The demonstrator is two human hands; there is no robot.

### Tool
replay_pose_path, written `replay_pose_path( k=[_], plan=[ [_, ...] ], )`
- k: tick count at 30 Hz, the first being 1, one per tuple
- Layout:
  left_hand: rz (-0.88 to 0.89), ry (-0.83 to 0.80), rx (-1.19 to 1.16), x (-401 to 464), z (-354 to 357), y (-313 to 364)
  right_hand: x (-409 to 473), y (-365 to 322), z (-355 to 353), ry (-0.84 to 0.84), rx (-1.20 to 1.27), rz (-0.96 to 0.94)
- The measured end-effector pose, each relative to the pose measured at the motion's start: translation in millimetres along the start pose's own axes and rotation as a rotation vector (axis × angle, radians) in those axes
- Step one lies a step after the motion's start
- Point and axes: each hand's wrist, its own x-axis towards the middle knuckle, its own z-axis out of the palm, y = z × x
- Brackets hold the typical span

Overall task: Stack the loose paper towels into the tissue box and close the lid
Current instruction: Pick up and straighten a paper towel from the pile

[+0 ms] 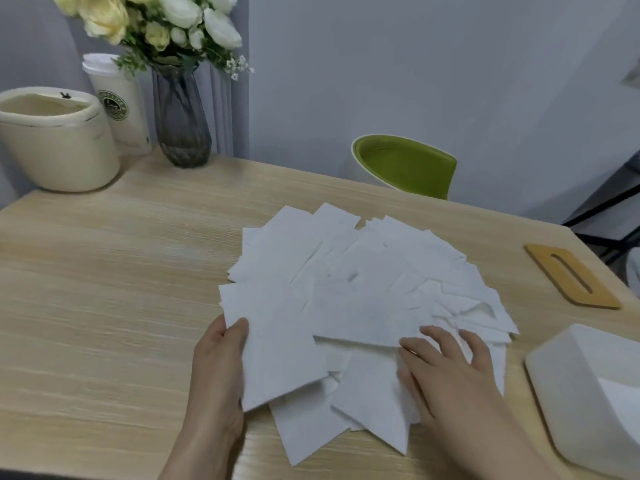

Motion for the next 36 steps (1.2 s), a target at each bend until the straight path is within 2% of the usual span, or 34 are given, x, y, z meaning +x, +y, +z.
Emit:
replay_pose_path(
  k=[3, 5, 8, 10, 14, 20, 24, 28, 32, 36],
  plan=[
    [-0.022, -0.006, -0.002, -1, 4, -4, -5, -3, -7, -0.217, 0.16, -0.008],
    [-0.029, -0.004, -0.008, -2, 5, -5, -1, 2, -4, -0.256, 0.332, 0.036],
    [-0.019, -0.016, 0.007, -5, 7, -5, 21, 5, -2, -0.071, 0.525, 0.168],
    [-0.019, -0.023, 0.013, -6, 9, -6, 39, 7, 6, -0.009, 0.59, 0.231],
    [-0.03, -0.034, 0.009, -9, 10, -8, 61, 6, 20, -0.117, 0.629, 0.318],
    [-0.023, -0.041, 0.002, -10, 10, -10, 68, 7, 20, -0.091, 0.657, 0.31],
    [-0.038, -0.053, 0.001, -10, 10, -11, 63, 14, 21, -0.105, 0.725, 0.383],
    [-0.045, -0.065, 0.021, -9, 11, -13, 58, 28, 25, -0.105, 0.923, 0.499],
    [-0.048, -0.111, 0.054, -10, 11, -15, 51, 34, 29, -0.214, 1.077, 0.549],
    [-0.049, -0.132, 0.071, -10, 12, -16, 44, 33, 22, -0.018, 1.248, 0.59]
  ],
)
